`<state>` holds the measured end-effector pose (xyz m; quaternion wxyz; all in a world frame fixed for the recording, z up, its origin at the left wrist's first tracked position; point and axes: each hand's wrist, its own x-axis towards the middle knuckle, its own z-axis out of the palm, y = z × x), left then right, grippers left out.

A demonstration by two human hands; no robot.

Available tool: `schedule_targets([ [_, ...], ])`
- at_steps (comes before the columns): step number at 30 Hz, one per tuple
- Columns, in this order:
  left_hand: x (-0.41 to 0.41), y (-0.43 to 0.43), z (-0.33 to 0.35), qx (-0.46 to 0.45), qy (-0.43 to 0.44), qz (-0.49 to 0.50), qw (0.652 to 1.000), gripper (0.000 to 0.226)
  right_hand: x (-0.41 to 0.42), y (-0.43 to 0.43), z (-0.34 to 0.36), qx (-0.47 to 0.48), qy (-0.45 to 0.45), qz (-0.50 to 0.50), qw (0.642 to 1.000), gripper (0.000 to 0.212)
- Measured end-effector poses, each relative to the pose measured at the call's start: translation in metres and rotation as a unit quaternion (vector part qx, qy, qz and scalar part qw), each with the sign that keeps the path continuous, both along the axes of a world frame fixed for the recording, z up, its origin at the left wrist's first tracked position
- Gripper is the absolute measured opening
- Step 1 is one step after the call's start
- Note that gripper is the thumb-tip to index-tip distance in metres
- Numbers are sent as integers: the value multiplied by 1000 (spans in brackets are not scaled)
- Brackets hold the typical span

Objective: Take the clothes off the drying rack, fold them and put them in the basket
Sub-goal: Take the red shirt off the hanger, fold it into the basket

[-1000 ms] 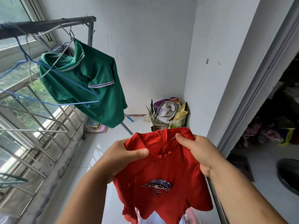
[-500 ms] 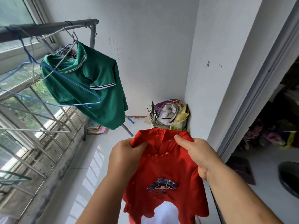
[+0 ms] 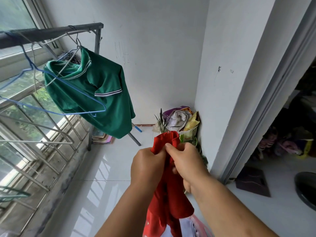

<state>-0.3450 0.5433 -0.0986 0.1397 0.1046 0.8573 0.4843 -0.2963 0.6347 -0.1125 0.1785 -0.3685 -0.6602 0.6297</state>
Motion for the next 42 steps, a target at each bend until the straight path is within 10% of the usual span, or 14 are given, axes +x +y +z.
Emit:
schedule_targets([
  [10,-9,-14,13,170,-226,-96,954,21,5,8,4,-75,53,19,996,21],
  [19,-24,-14,11,38,-71,-47,996,37,10,5,22,-22,33,101,994,9],
  [36,-25,-22,16,173,-170,-223,944,29,14,4,32,-48,48,169,983,16],
  [42,-28,-28,14,183,-163,-242,939,17,23,11,42,155,32,227,961,36],
])
